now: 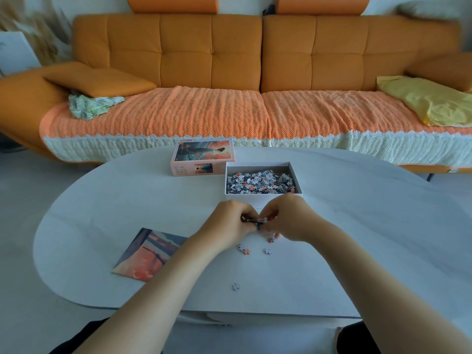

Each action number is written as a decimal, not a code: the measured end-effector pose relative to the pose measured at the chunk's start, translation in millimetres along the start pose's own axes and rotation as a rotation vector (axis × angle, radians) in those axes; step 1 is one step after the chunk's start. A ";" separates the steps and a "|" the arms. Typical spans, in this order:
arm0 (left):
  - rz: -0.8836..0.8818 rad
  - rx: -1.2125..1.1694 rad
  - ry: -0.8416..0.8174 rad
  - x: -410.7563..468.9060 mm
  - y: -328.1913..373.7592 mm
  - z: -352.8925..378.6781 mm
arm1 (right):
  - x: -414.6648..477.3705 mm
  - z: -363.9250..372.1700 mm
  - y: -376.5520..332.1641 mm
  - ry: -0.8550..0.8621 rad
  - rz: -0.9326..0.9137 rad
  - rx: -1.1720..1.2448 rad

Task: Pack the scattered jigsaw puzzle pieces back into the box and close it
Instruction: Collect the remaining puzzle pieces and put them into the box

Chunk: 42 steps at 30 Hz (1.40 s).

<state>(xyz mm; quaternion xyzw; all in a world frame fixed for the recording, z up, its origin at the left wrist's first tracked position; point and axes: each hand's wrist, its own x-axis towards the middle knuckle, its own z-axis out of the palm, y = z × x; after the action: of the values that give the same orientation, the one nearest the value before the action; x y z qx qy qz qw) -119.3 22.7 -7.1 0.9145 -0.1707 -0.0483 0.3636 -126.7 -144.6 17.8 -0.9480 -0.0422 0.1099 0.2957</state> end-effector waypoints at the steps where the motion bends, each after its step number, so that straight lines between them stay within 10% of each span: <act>1: 0.003 -0.014 0.012 3.4 1.2 -2.2 | 1.8 -4.4 -0.1 0.020 -0.008 0.009; 11: 0.144 -0.074 0.269 64.2 9.9 -16.4 | 38.3 -28.2 -5.5 0.505 -0.141 0.151; 31: 0.283 0.511 0.157 52.1 -19.9 -21.4 | 42.2 -12.8 22.6 0.266 -0.271 -0.432; 42: 0.338 0.451 0.182 43.8 -23.4 -22.2 | 42.7 -8.4 23.3 0.238 -0.359 -0.309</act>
<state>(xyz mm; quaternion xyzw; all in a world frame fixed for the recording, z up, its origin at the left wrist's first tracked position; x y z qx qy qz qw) -67.0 37.8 -5.3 0.9313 -0.2938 0.1346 0.1679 -82.9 -162.2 3.5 -0.9654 -0.1911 -0.0642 0.1651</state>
